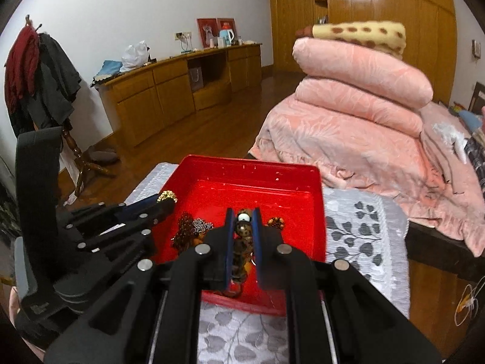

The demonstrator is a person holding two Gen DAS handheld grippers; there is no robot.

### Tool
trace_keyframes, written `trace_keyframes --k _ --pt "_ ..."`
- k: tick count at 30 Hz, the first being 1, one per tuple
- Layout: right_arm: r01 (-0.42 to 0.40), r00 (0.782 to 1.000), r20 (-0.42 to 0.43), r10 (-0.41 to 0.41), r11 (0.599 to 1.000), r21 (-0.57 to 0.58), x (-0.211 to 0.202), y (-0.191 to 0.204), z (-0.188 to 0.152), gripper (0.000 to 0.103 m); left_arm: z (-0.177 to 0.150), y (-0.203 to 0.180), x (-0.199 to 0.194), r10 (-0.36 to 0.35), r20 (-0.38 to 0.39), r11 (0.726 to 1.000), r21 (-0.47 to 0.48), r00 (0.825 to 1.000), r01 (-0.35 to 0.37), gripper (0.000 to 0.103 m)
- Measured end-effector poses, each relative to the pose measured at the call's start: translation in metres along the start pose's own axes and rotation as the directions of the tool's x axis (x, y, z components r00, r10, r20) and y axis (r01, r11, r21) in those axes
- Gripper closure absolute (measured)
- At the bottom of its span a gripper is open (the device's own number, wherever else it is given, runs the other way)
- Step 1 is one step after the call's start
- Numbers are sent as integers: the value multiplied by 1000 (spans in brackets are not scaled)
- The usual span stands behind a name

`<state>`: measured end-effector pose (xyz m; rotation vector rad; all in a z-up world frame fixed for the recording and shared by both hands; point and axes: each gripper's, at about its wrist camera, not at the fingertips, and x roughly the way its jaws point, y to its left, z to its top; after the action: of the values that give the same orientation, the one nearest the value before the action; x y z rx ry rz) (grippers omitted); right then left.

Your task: Organize jewelry

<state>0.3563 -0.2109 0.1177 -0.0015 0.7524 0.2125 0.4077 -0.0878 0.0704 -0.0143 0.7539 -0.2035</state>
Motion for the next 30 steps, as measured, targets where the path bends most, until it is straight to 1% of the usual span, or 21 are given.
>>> trace_keyframes --k 1,2,4,5,6,7,8,9,10,11,12,16,18,20,23,25,30 --pt "29 1000 -8 -29 1000 12 6 -4 -1 77 -1 1 4 10 -8 1000 3 1000 -10 61" --pt "56 998 -12 -56 998 16 10 -7 -3 72 -1 2 6 18 -6 1000 4 1000 -18 54" --pt "71 997 -16 -70 997 20 14 -12 -8 71 -4 5 5 23 4 1000 7 1000 -23 53" --pt "74 997 -17 -74 997 28 14 -15 -11 65 -5 7 4 22 7 1000 1 1000 -22 48" --pt "83 996 -15 -83 996 35 12 -18 -14 52 -7 10 0 19 14 1000 -15 1000 -18 44" --pt "104 995 -5 -104 994 38 10 -21 -17 45 -8 12 -3 13 21 1000 -26 1000 -13 37" --pt "126 992 5 -126 991 37 7 -23 -19 34 -8 14 -6 10 27 999 -31 1000 -9 33" --pt "148 989 17 -149 988 37 3 -24 -22 26 -8 15 -9 9 34 999 -33 999 -8 32" --pt "163 986 26 -164 986 37 -1 -25 -24 23 -11 17 -13 11 45 999 -33 999 -10 27" --pt "173 984 34 -174 984 39 -5 -27 -27 16 -12 19 -17 14 53 999 -34 999 -12 23" --pt "179 983 42 -181 983 41 -9 -27 -29 13 -16 21 -23 15 62 999 -37 998 -13 23" --pt "186 981 56 -188 982 32 -22 -27 -42 12 -26 29 -37 17 69 999 -51 997 -14 19" --pt "189 980 57 -190 982 27 -29 -26 -50 8 -32 33 -46 23 81 998 -59 996 -18 17" --pt "184 981 53 -185 983 28 -34 -24 -59 8 -41 37 -58 35 95 997 -66 995 -29 12" --pt "175 983 50 -177 984 39 -40 -22 -70 6 -52 40 -71 36 111 997 -65 993 -29 9" --pt "177 983 45 -179 983 53 -45 -20 -80 6 -61 40 -78 28 107 998 -53 994 -22 8" --pt "165 984 46 -170 982 88 -60 -16 -101 6 -83 38 -96 31 114 999 -37 993 -27 7"
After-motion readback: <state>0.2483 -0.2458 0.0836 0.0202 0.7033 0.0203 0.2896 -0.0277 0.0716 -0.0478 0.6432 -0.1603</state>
